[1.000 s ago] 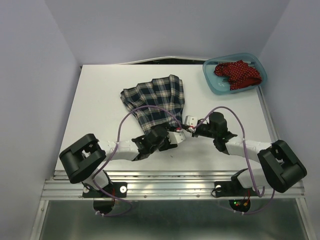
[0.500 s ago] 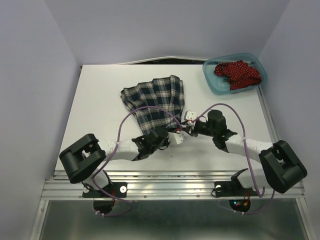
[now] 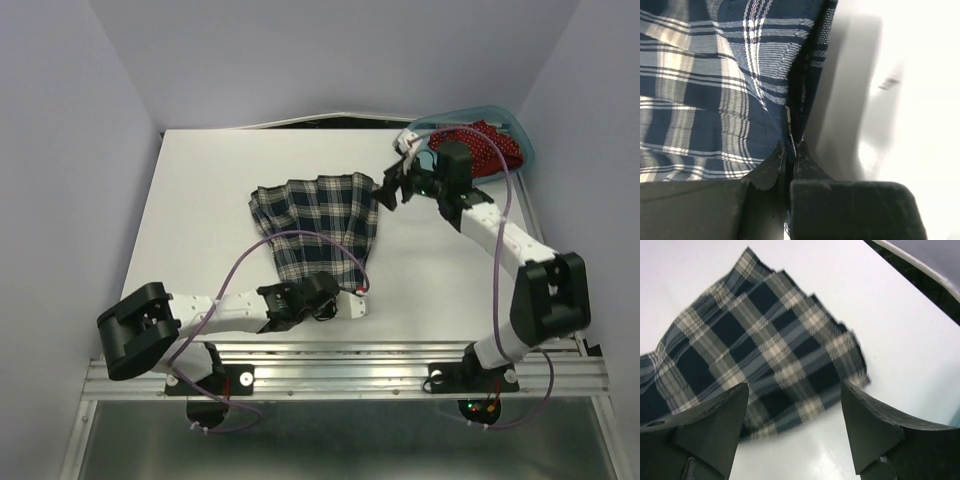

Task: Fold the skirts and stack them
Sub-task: Fold the skirt

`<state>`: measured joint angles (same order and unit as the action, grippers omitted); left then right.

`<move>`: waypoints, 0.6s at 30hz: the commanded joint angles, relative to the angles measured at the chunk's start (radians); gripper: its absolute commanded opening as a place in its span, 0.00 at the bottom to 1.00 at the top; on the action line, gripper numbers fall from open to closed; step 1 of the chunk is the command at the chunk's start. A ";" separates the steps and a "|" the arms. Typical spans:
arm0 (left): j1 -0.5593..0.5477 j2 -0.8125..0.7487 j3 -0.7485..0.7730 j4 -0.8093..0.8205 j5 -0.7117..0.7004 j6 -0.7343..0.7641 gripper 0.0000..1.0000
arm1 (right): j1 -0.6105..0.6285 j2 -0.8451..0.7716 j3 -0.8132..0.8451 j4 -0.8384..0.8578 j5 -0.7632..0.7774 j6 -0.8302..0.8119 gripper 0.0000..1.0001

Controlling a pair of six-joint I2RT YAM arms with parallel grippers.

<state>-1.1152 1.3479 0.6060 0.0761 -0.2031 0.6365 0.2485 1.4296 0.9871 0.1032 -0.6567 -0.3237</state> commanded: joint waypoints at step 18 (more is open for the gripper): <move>-0.041 0.023 0.351 -0.545 0.286 -0.124 0.00 | 0.192 0.960 0.980 -0.505 -0.186 0.013 0.68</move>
<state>-1.1507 1.3682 0.8818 -0.3836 0.0071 0.5400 0.3664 2.4252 2.0094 -0.3393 -0.8337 -0.2012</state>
